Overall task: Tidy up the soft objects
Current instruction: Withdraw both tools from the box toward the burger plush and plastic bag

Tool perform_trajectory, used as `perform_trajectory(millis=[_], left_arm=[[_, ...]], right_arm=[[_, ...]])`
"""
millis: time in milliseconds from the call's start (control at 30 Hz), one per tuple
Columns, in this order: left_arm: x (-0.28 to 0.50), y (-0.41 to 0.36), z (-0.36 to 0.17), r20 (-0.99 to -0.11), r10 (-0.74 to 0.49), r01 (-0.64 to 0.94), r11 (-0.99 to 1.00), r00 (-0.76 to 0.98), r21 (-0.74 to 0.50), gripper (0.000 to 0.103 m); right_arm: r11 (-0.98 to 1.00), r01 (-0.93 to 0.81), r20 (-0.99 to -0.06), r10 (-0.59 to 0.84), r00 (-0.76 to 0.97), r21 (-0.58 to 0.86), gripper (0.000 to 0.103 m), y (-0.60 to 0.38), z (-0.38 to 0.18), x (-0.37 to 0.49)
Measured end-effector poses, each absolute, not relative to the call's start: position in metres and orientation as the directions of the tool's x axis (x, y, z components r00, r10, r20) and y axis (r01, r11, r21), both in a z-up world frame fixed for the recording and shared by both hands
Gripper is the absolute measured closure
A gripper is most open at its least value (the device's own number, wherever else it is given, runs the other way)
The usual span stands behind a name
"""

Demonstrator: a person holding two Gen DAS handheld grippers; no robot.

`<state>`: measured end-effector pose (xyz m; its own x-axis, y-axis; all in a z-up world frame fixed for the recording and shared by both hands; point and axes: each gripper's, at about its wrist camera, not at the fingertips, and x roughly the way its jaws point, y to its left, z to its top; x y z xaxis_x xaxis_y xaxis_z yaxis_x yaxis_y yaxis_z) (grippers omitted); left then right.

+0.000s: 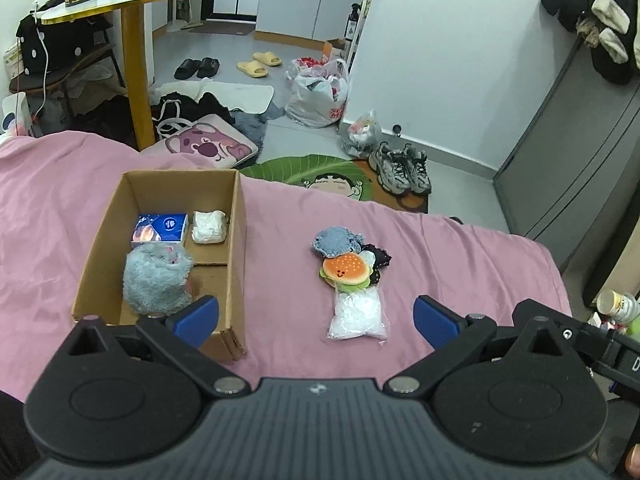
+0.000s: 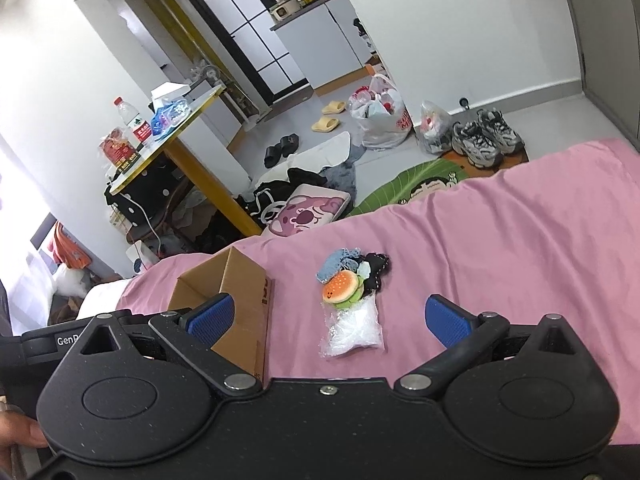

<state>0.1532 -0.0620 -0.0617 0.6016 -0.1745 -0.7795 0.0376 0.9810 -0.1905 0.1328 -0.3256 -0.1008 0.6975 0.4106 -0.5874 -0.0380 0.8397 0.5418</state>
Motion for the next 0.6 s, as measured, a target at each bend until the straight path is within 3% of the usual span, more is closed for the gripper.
perform_trajectory(millis=[600], left_arm=[[0.176, -0.085, -0.087, -0.776, -0.163, 0.039, 0.984, 0.609, -0.176, 0.003]], right_arm=[[0.813, 0.065, -0.637, 0.400, 0.659, 0.578, 0.001, -0.346, -0.134, 0.157]])
